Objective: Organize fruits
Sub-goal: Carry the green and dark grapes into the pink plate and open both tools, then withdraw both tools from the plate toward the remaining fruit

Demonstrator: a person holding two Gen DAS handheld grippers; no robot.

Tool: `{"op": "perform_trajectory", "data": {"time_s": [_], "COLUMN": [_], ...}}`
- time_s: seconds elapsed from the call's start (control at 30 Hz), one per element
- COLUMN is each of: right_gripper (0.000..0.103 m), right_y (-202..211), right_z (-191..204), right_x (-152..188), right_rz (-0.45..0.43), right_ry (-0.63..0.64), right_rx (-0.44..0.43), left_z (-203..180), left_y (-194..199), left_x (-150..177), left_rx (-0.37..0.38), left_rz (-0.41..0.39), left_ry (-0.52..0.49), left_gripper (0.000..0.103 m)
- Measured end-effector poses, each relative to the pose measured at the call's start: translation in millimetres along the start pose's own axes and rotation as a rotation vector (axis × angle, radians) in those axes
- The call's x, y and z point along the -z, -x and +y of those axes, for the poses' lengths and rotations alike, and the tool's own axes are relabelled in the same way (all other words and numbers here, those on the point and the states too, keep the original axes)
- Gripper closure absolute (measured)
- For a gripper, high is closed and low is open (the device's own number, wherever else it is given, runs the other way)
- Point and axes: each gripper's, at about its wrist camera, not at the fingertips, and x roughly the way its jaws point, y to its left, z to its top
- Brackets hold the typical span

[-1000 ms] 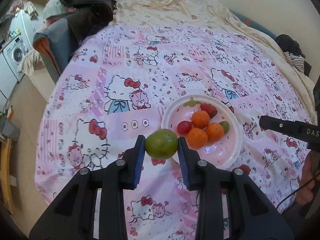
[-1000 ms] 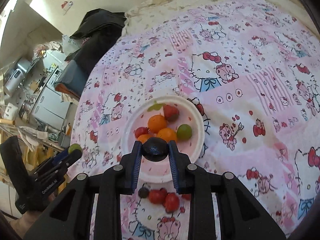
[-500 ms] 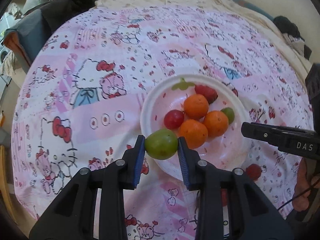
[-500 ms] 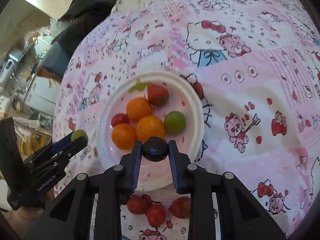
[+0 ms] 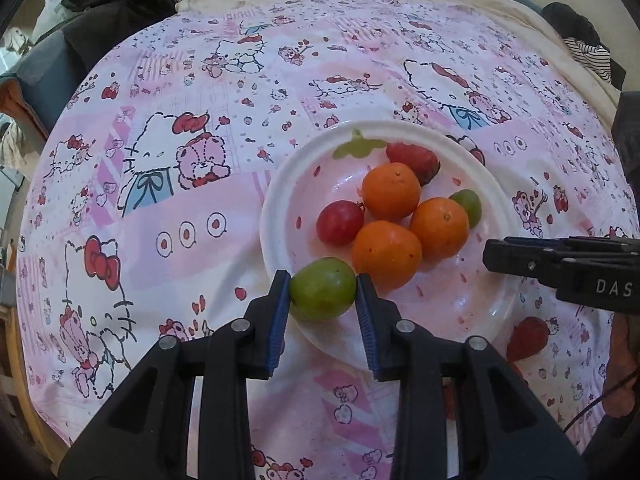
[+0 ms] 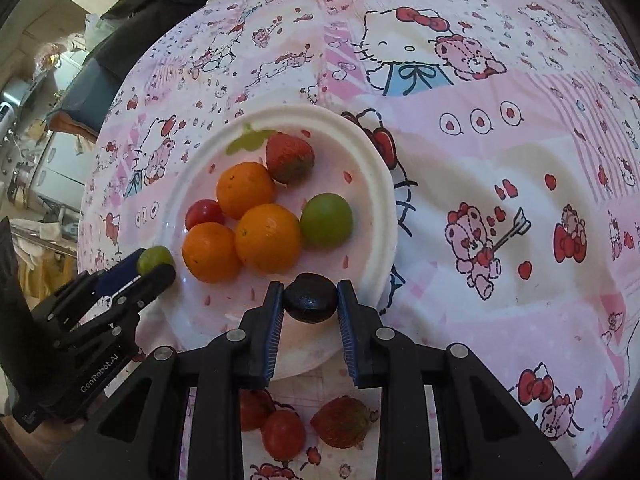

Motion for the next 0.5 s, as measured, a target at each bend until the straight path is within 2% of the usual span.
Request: {"op": "perform_trajectory", "data": {"time_s": [0.1,0.17,0.23,0.27,0.33,0.37,0.4,0.43,0.5], "right_gripper": [0.072,0.072,0.072,0.071,0.059,0.038,0.024,0.020,0.018], "right_y": [0,0,-1,-1,2,5,10,14,20], "right_z": [0,1,1,2,3,3,6,8,13], "right_x": [0,0,0,-1,-1,-2,-3,-3,-3], "right_rz": [-0.004,-0.005,-0.002,0.000,-0.011,-0.024,-0.048,-0.066,-0.089], "right_ry": [0.001,-0.001,-0.001,-0.003,-0.011,-0.013,-0.009,0.001,0.023], "right_rx": [0.001,0.001,0.001,0.000,-0.017,-0.033,-0.055,-0.052,-0.037], "left_z": [-3,-3,-3,-3,-2,-2,-2,-2,-2], "left_y": [1,4,9,11,15,16,17,19,22], "left_x": [0,0,-1,-2,-4,-5,-6,-6,-6], "left_rx": [-0.011,-0.017,-0.019,-0.017,-0.003,0.001,0.002,0.003,0.009], "left_rz": [-0.002,-0.017,-0.038,-0.045,-0.051,-0.051,-0.053,-0.056,-0.063], "left_ry": [-0.014,-0.016,-0.009,-0.005,0.002,0.005,0.007,0.009,0.010], "left_gripper": [0.069,0.048,0.033,0.030,0.030,0.030,0.030,0.030,0.030]}}
